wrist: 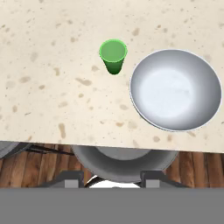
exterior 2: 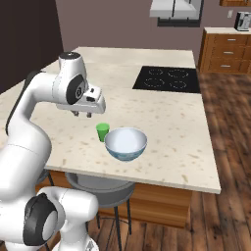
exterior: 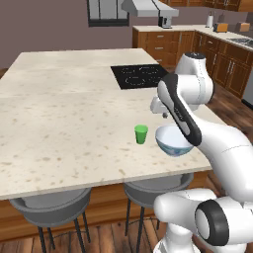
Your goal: Place the cup inside the bowl on the dining table and move the bowl to any counter.
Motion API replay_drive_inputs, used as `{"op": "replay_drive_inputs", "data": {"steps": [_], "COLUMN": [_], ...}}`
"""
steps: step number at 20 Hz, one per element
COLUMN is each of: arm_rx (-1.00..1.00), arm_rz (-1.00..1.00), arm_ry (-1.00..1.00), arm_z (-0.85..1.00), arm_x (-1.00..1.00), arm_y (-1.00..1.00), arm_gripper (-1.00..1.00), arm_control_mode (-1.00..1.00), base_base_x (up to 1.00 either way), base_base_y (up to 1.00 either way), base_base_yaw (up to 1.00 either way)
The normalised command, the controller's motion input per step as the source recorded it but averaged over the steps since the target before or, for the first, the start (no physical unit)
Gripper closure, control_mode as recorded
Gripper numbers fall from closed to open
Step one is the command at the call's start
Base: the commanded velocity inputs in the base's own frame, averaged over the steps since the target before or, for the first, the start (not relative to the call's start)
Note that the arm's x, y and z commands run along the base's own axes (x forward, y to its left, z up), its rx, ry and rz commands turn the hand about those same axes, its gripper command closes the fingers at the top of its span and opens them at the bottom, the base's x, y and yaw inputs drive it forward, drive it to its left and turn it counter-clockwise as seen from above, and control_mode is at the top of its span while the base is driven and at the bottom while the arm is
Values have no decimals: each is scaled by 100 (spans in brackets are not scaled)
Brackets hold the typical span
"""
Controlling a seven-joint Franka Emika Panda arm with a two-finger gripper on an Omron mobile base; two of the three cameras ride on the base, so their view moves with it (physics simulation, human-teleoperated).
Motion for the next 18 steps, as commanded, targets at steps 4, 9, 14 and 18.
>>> {"op": "replay_drive_inputs", "data": {"steps": [4,9,14,18], "arm_rx": [0,0,0,0], "arm_rz": [0,0,0,-2], "arm_ry": [-5,-5,0,0], "arm_z": [0,0,-1,-8], "arm_x": [1,0,2,24], "arm_y": [2,26,27,27], "arm_gripper": [-100,-100,-100,-100], "arm_control_mode": [-100,-100,-100,-100], "base_base_x": [0,0,0,0], "base_base_y": [0,0,0,0], "base_base_yaw": [0,0,0,0]}}
